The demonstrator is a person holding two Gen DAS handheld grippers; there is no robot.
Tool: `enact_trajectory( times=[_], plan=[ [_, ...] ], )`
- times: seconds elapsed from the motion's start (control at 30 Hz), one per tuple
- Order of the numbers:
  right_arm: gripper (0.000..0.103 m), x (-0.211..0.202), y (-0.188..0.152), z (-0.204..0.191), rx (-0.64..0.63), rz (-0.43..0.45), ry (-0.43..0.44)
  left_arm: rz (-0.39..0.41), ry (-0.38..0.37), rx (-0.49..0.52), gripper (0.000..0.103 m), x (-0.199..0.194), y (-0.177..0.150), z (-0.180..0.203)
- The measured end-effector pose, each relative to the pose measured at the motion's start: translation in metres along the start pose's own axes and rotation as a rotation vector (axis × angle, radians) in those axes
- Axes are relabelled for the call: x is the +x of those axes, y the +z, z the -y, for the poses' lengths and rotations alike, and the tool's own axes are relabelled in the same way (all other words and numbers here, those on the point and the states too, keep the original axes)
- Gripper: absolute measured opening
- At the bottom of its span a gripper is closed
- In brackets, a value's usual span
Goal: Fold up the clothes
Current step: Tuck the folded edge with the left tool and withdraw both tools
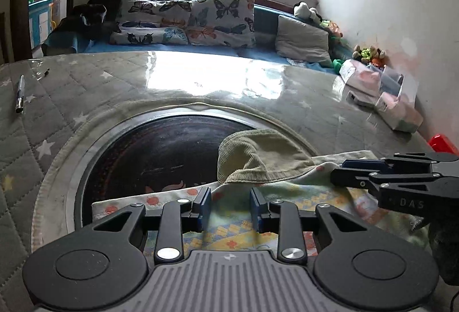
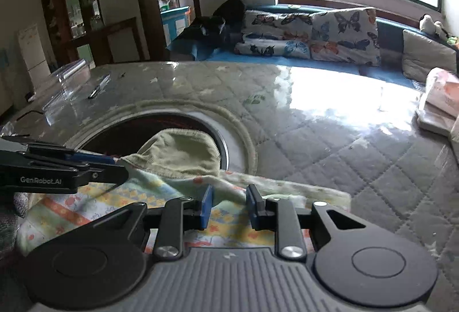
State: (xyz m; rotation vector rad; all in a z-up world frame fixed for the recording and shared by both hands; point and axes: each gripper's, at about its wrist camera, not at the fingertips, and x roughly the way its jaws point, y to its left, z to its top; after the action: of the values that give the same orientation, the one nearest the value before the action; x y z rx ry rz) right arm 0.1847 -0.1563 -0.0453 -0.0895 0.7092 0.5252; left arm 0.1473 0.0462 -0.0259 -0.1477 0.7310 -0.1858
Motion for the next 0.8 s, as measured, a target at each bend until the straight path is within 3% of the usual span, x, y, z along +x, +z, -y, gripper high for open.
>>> enact_trajectory(
  times=[0.17,0.3,0.4,0.63,0.8],
  plan=[
    [0.024,0.001,-0.002,0.002,-0.021,-0.004,-0.028,-0.003,0.028,-0.010,0.031,0.002,-0.001,-0.006],
    [0.025,0.004,-0.006,-0.010,-0.109,-0.009,-0.084,-0.002,0.033,0.003,0.033,0.003,-0.002,-0.004],
    [0.025,0.004,-0.004,-0.011,-0.091,-0.026,-0.098,-0.005,0.024,-0.006,0.033,0.003,-0.001,-0.004],
    [0.026,-0.004,-0.004,-0.010,-0.054,-0.017,-0.110,0.030,0.024,-0.015,0.034,-0.014,-0.001,-0.012],
    [0.028,-0.024,-0.002,-0.023,-0.075,0.010,-0.059,0.047,0.041,-0.015,0.035,-0.044,-0.017,-0.026]
  ],
)
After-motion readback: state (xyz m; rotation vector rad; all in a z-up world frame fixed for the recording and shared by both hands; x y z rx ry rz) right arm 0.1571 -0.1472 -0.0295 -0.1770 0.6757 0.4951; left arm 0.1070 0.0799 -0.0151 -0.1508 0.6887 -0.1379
